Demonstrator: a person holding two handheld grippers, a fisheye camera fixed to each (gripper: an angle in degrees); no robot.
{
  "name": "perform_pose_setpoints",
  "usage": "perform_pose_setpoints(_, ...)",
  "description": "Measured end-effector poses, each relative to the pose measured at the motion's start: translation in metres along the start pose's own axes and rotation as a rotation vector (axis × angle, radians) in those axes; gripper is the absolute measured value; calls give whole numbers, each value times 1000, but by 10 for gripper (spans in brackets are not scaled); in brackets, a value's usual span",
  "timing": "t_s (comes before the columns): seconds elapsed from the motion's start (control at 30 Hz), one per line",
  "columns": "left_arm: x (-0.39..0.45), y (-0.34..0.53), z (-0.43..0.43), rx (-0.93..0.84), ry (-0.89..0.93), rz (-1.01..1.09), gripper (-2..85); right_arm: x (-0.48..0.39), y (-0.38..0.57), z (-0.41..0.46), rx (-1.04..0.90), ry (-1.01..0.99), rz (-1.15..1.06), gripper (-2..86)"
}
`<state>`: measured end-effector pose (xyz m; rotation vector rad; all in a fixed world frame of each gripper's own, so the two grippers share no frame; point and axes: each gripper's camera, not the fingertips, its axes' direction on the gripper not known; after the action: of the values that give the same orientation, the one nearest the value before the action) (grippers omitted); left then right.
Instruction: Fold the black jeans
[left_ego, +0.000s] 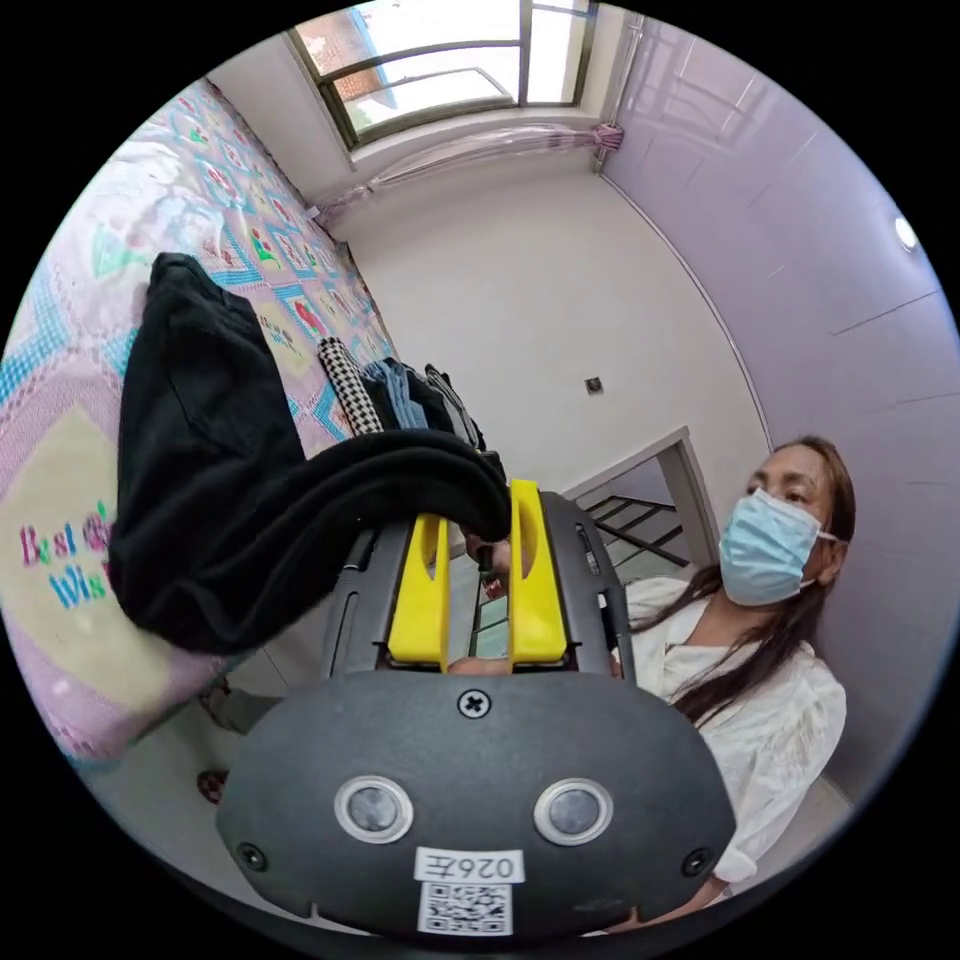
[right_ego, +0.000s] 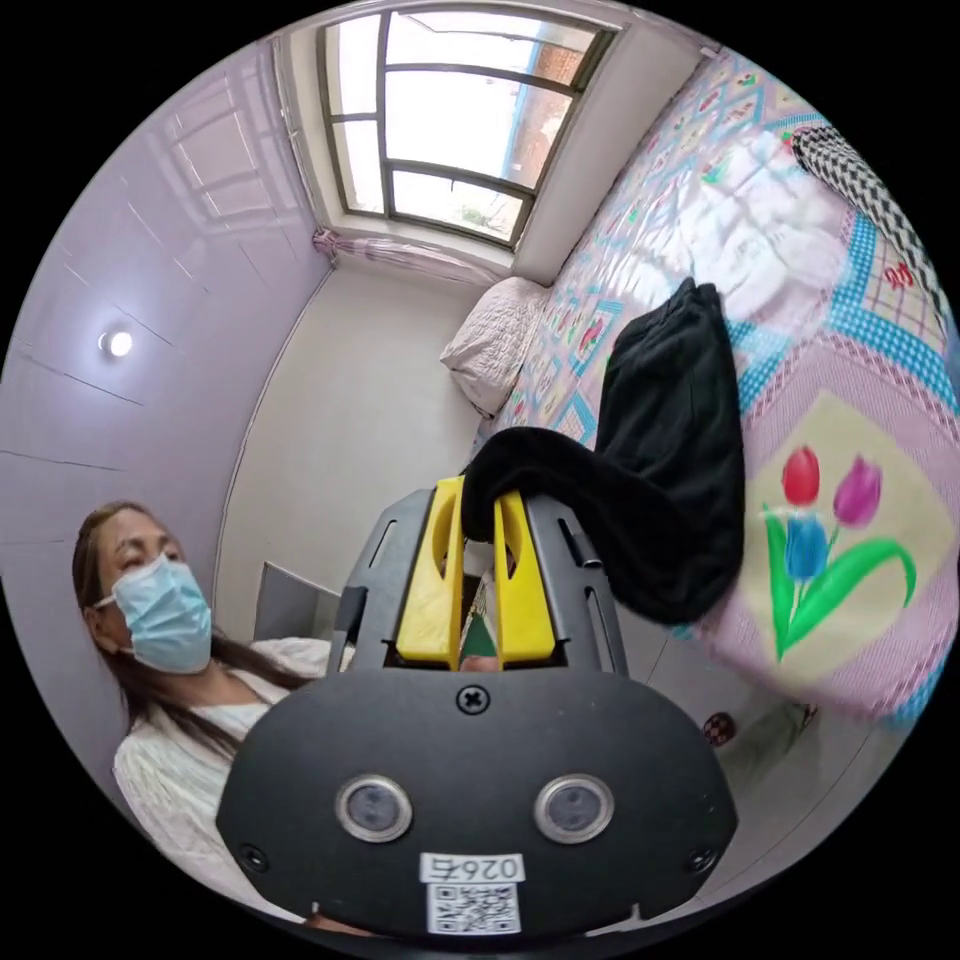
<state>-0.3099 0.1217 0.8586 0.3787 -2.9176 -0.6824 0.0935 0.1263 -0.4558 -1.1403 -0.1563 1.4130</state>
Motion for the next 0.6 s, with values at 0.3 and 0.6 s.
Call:
perform_pose_setpoints(0.3,-230,-140,7,198,52,-290,89,154,-176,88,5,101,257,40)
perform_pose_setpoints(0.6,-243,-111,18,330,222,-117,1,178,-185,141,-115,67,115,61)
